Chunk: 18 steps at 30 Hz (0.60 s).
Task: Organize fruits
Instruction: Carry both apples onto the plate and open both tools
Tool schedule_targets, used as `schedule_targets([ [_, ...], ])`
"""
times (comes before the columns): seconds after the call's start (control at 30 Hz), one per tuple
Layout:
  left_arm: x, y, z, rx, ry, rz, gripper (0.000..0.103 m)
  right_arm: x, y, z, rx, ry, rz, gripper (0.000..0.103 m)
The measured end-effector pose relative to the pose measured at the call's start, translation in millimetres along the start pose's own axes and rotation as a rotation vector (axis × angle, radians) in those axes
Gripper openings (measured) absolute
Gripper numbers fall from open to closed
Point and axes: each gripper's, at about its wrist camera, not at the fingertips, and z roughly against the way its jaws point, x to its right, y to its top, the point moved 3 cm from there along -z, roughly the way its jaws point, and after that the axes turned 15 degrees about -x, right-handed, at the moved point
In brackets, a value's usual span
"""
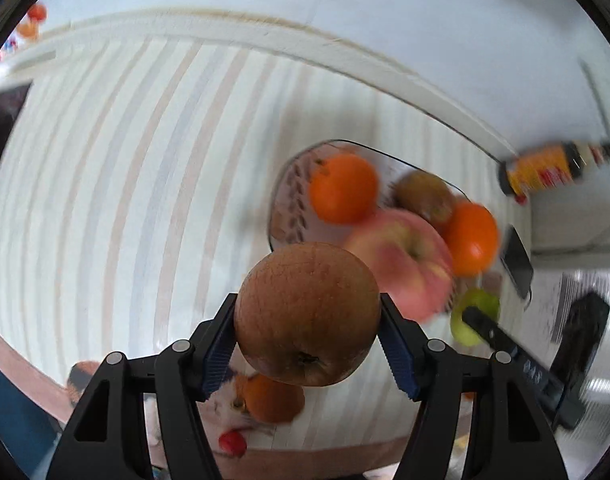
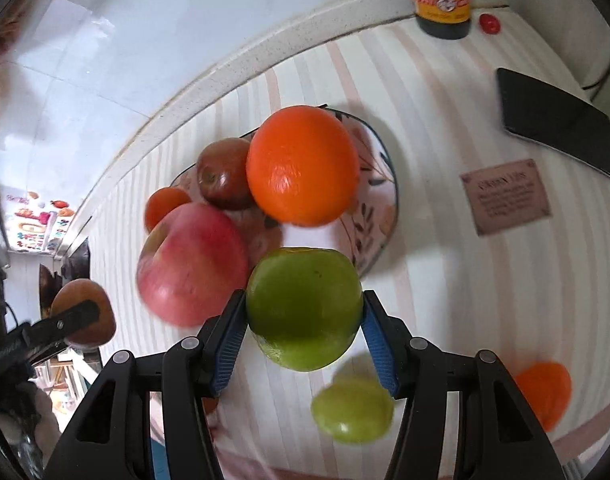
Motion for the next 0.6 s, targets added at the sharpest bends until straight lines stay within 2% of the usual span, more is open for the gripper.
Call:
schedule_targets([
  [0.13,-12.2,24.3,-19.4,-0.041,-0.034,0.042,0.064,-4.6,15.6,-19.2,-0.018,-0.037,0.003,0.059],
  [0.33,-16.5,38.2,-43.2,-0.117,-0.074,0.082,0.064,-4.3,24.1,-29.6,-0.019,-0.032,-0.006,0.059],
  [0.5,-15.3,40.2,-49.8,-0.127,-0.088,0.104,0.064,4.1,27.0,-33.4,-0.028,0.020,-0.025,0.060],
  [0.6,-11.5,43.1,-53.6,-0.143,-0.117,0.096,0.064,8.3,26.6,-28.1,-0.009,0.079,-0.041,0.061],
])
